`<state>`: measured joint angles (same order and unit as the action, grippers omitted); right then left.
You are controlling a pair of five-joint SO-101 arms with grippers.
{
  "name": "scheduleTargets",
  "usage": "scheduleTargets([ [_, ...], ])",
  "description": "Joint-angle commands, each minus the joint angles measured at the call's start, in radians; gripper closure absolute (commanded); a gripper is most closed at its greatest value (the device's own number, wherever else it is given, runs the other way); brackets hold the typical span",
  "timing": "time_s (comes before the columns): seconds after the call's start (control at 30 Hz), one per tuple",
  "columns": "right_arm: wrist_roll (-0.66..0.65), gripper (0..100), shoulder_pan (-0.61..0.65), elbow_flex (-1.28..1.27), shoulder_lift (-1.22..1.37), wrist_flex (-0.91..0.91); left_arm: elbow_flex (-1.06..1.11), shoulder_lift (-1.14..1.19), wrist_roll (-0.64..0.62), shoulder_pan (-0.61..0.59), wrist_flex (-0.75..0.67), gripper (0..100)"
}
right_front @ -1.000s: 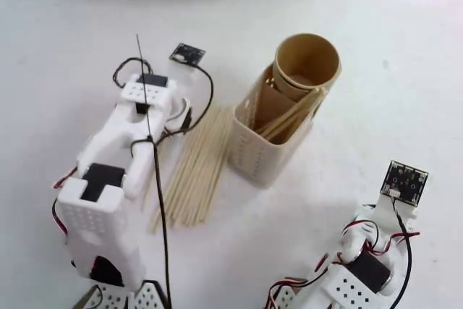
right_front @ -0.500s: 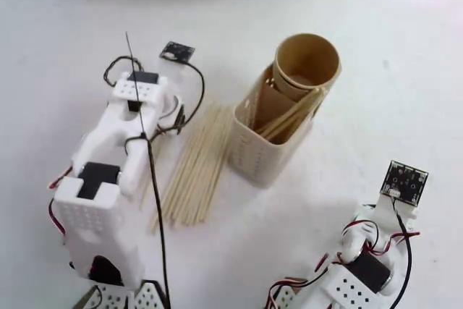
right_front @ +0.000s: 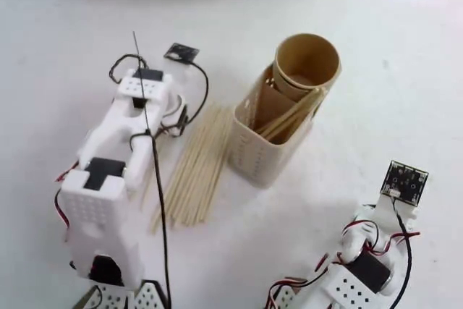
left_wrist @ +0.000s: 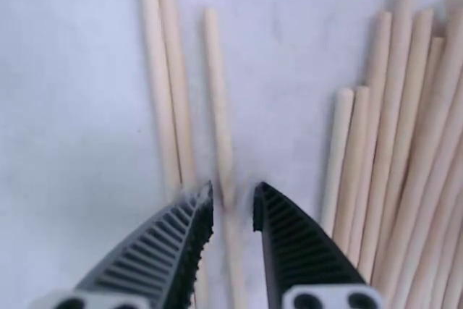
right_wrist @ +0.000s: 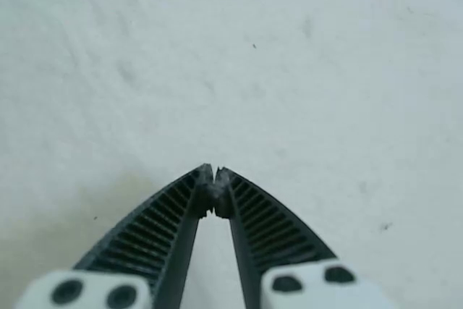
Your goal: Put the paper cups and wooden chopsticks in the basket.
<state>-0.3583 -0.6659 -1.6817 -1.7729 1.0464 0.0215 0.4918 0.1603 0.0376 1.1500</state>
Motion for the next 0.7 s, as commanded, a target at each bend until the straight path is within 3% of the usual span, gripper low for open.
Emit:
scheduleTargets([
  [0.0, -0.008, 98.1, -0.008, -0.011, 0.005, 0.002, -0.103, 0.047, -0.011, 0.001, 0.068, 89],
  [0.1, -0.008, 98.1, -0.008, -0.011, 0.005, 0.002, -0.132, 0.062, -0.006, 0.001, 0.083, 98],
  [0.27, -0.008, 98.1, -0.008, -0.011, 0.005, 0.002, -0.181, 0.008, -0.008, 0.004, 0.124, 98],
  [0.53, -0.008, 98.1, -0.008, -0.011, 0.005, 0.002, -0.462, -0.348, -0.012, 0.022, 0.342, 98],
  [0.67, -0.006, 98.1, -0.004, -0.011, 0.005, 0.002, -0.654, -0.510, -0.046, 0.114, 0.414, 98],
])
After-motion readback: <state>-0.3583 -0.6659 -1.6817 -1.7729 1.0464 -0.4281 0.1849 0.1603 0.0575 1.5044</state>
